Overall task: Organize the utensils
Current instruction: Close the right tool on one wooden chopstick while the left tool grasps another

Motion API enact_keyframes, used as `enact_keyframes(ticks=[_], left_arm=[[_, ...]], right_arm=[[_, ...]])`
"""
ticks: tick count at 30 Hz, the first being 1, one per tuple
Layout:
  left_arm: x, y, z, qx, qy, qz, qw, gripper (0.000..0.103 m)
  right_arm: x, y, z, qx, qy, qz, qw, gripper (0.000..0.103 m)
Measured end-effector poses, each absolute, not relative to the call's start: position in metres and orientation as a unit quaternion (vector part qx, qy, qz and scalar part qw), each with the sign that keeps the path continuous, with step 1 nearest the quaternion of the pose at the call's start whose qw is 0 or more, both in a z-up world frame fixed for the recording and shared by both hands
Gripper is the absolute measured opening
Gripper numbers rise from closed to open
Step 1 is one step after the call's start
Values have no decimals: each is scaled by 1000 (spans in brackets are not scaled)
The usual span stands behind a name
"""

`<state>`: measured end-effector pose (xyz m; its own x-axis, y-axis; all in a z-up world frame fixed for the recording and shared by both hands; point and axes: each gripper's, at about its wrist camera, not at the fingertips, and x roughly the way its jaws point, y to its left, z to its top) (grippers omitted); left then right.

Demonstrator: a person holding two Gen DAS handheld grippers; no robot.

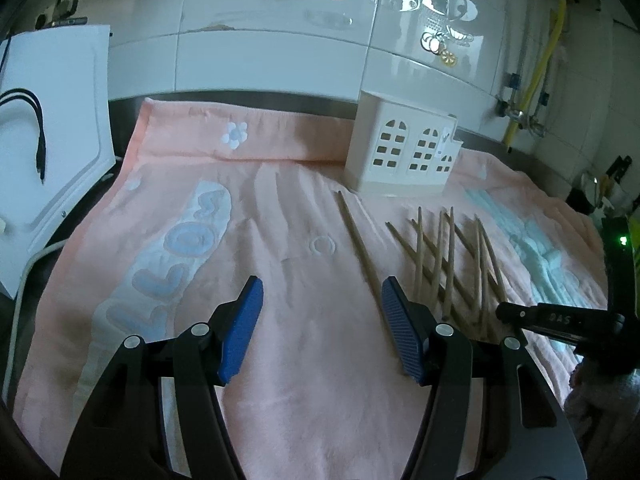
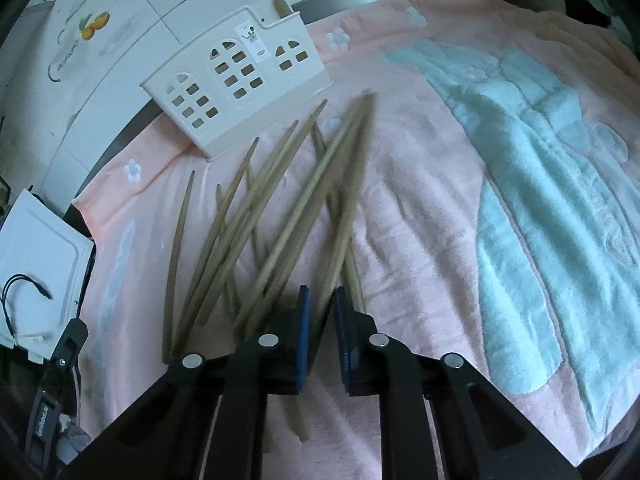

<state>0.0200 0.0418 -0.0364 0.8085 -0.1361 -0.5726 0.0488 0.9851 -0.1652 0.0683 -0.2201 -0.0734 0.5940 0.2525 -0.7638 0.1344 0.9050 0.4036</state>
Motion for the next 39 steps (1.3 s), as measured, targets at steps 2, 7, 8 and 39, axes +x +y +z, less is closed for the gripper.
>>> enact_keyframes(ticks=[2, 7, 8, 39], left_arm=[[22, 42, -39, -76, 310, -54, 946, 57], [24, 38, -44, -86, 325, -65, 939, 50], [25, 36, -45, -89, 329, -69, 938, 48], [84, -26, -83, -41, 428, -24, 902, 12]], right_arm=[[66, -222, -73, 213, 446, 33, 869, 8], [54, -229, -63, 176, 418, 25, 891, 7], [51, -231, -61, 170, 411, 23, 895, 7], [45, -269, -4, 52, 303, 77, 948, 7]])
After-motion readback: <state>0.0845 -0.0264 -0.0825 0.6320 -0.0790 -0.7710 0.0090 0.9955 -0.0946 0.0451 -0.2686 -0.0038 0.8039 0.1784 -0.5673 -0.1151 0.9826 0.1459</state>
